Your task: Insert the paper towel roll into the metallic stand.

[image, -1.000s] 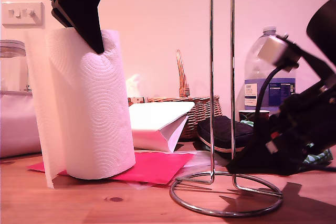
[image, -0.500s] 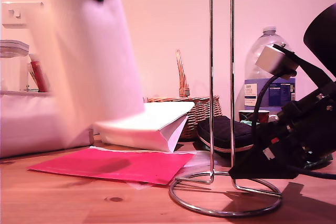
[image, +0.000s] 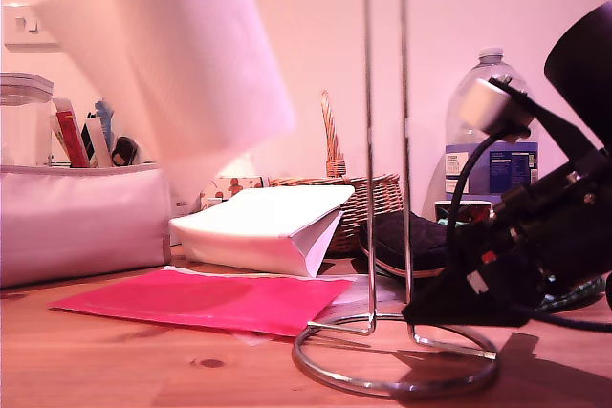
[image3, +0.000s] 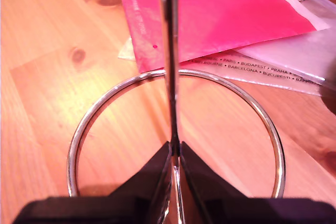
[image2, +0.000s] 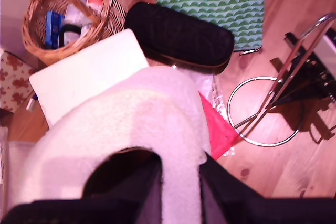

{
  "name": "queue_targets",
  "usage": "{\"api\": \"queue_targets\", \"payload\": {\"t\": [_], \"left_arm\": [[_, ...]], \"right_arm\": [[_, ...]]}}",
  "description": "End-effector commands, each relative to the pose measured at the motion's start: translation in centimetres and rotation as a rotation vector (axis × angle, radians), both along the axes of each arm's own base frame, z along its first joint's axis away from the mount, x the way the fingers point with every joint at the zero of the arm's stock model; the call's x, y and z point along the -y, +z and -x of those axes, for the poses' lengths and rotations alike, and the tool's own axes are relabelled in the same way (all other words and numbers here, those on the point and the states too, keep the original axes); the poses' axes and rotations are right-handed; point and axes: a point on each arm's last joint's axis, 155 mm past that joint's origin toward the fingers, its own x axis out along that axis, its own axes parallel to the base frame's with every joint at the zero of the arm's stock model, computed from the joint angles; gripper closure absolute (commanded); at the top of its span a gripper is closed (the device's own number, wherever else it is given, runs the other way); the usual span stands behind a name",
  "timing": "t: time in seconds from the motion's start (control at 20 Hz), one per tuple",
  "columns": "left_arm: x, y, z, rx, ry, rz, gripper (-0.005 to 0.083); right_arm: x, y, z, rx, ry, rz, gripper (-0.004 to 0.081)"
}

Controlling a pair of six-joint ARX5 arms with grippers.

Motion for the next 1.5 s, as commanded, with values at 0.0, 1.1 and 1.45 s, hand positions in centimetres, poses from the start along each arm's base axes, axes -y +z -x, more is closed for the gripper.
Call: {"api": "queue_targets", "payload": {"t": [0.0, 1.1, 1.45], "left_arm": [[0.5, 1.6, 0.0, 0.036, -0.012, 0.034, 0.0794], [1.0, 12.6, 7.7, 0.169, -0.186, 0.337, 0.0797], [1.4, 12.1, 7.9, 0.126, -0.188, 0.354, 0.0797]], "right_arm": [[-0.4, -0.1, -0.1, -0.008, 0.003, -0.005, 0.078], [-0.5, -2.5, -1.7, -0.05, -0.034, 0.028, 0.078], [-0.4, -2.7, -1.6, -0.057, -0.035, 0.032, 0.078]]}}
